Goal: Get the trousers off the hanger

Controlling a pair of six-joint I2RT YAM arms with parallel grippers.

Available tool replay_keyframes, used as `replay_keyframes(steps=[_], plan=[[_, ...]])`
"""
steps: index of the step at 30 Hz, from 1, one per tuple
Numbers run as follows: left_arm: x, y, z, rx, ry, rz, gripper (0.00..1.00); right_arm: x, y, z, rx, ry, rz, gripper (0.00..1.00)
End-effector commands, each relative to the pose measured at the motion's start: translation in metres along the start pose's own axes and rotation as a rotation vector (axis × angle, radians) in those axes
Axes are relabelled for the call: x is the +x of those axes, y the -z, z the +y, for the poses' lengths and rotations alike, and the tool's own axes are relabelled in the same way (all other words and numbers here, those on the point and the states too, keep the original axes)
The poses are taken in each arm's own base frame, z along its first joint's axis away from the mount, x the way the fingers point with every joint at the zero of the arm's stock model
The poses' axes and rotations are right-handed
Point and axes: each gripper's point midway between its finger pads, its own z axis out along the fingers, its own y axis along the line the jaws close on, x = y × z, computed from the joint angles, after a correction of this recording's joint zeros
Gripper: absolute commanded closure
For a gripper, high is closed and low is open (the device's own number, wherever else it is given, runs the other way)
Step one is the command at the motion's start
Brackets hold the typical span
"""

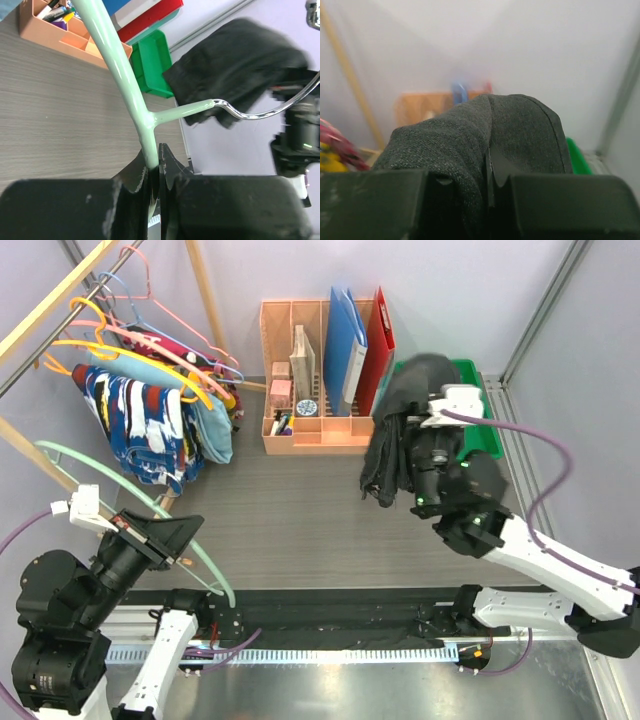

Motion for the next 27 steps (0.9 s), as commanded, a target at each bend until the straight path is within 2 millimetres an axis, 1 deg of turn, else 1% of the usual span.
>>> replay_keyframes(steps=[1, 2, 3, 4, 5, 6, 9, 10, 11, 12, 13, 14, 16, 17, 18, 19, 20, 22, 24, 25, 26, 27], plan=[[-0.004, 0.005, -0.010, 0.053, -0.090, -0.015, 1.00, 0.057, -0.005, -0.058, 0.234, 0.115, 0.070, 0.99], [-0.003, 0.005, -0.012, 0.063, -0.093, -0.009, 1.00, 0.084, -0.005, -0.066, 0.257, 0.135, 0.114, 0.99], [0.000, 0.003, -0.010, 0.072, -0.087, 0.007, 1.00, 0.097, -0.011, -0.088, 0.324, 0.154, 0.130, 0.99], [0.002, 0.001, -0.010, 0.079, -0.080, 0.017, 1.00, 0.107, -0.014, -0.098, 0.353, 0.165, 0.147, 0.99], [0.003, 0.002, -0.010, 0.092, -0.074, 0.020, 1.00, 0.123, -0.014, -0.107, 0.373, 0.195, 0.181, 0.99], [0.006, -0.001, -0.009, 0.099, -0.074, 0.036, 1.00, 0.128, -0.019, -0.129, 0.443, 0.175, 0.179, 0.99], [0.012, 0.001, -0.008, 0.124, -0.089, 0.071, 1.00, 0.145, -0.029, -0.155, 0.501, 0.190, 0.214, 0.99], [0.012, 0.002, -0.008, 0.124, -0.097, 0.075, 1.00, 0.146, -0.034, -0.175, 0.553, 0.207, 0.215, 0.99], [0.012, 0.003, -0.007, 0.124, -0.106, 0.077, 1.00, 0.153, -0.040, -0.181, 0.574, 0.231, 0.234, 0.99], [0.012, 0.006, -0.006, 0.122, -0.121, 0.079, 1.00, 0.154, -0.044, -0.189, 0.593, 0.243, 0.239, 0.99], [0.012, 0.007, -0.005, 0.121, -0.129, 0.082, 1.00, 0.154, -0.047, -0.205, 0.634, 0.255, 0.239, 0.99], [0.012, 0.008, -0.005, 0.121, -0.134, 0.088, 1.00, 0.150, -0.052, -0.210, 0.647, 0.254, 0.233, 0.99], [0.014, 0.011, -0.005, 0.130, -0.151, 0.102, 1.00, 0.155, -0.060, -0.221, 0.668, 0.274, 0.245, 1.00], [0.015, 0.011, -0.005, 0.134, -0.156, 0.111, 1.00, 0.149, -0.064, -0.232, 0.696, 0.282, 0.232, 0.99], [0.017, 0.012, -0.004, 0.140, -0.159, 0.129, 1.00, 0.154, -0.069, -0.237, 0.706, 0.304, 0.245, 0.99], [0.018, 0.012, -0.004, 0.142, -0.169, 0.133, 1.00, 0.155, -0.071, -0.240, 0.715, 0.322, 0.248, 0.99], [0.020, 0.012, -0.002, 0.144, -0.175, 0.142, 1.00, 0.148, -0.074, -0.247, 0.738, 0.349, 0.240, 0.99], [0.022, 0.015, -0.002, 0.155, -0.189, 0.155, 1.00, 0.151, -0.079, -0.251, 0.754, 0.375, 0.248, 0.99], [0.023, 0.015, -0.001, 0.160, -0.200, 0.163, 1.00, 0.151, -0.086, -0.251, 0.733, 0.372, 0.232, 0.99], [0.023, 0.014, 0.000, 0.158, -0.206, 0.163, 1.00, 0.160, -0.091, -0.251, 0.730, 0.381, 0.246, 0.99], [0.022, 0.013, 0.002, 0.148, -0.215, 0.156, 1.00, 0.162, -0.097, -0.249, 0.729, 0.378, 0.240, 0.99], [0.022, 0.013, 0.003, 0.148, -0.220, 0.158, 1.00, 0.167, -0.102, -0.249, 0.729, 0.382, 0.249, 0.99]])
